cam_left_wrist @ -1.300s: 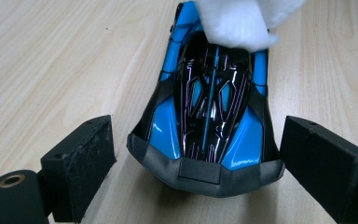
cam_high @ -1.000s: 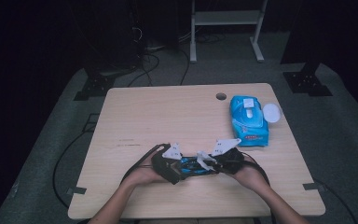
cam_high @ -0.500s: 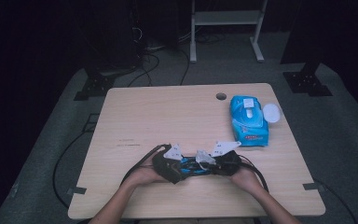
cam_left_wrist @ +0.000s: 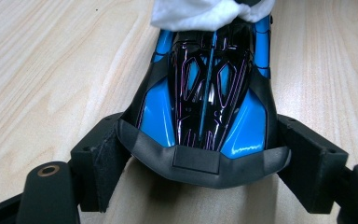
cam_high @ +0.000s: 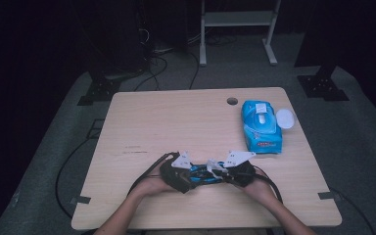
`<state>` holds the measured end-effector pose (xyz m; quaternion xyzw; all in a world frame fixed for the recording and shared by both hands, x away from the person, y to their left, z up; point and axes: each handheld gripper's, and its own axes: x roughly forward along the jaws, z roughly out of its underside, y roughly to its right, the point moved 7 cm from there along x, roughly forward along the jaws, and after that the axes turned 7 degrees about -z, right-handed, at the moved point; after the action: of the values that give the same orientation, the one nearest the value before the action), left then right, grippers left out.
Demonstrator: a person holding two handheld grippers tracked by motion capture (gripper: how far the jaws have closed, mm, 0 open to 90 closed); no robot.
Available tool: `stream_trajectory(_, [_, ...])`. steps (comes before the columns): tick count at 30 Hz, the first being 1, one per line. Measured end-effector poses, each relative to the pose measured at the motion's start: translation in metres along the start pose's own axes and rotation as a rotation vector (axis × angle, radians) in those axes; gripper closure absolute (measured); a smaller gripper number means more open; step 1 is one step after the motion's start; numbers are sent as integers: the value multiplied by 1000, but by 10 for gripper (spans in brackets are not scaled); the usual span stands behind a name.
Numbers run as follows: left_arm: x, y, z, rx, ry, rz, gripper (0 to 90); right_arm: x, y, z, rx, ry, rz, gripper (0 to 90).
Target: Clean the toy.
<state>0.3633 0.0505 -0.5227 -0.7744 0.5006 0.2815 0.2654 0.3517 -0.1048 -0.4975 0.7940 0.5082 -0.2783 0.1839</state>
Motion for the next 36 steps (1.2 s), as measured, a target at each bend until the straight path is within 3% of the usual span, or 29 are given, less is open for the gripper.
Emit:
stream_trajectory(8, [0,1,0,-3,-2,-7,223,-23,18,30,66,-61,51,803])
stream_trajectory(11, [1,1,-1,-3,-3,-13,222,-28,19,36,104,-61,40,805])
stream_trajectory(16, [1,1,-2,2,-8,-28,221,-24,12,27,105,-23,5,807])
stream_trajectory(20, [4,-1,-3,-20,-5,-52,222,-11,0,12,91,11,-54,807])
stream_trajectory(22, [4,-2,-3,-27,-4,-60,222,-9,1,10,77,12,-44,807])
stream_trajectory(28, [6,-1,-6,-47,-3,-84,223,-21,28,26,141,-6,42,808])
stream_trajectory(31, [7,-1,-6,-49,-7,-90,222,-23,30,28,163,-4,49,809])
stream_trajectory(36, [9,-2,-8,-59,-3,-100,222,-11,11,11,130,33,-33,808])
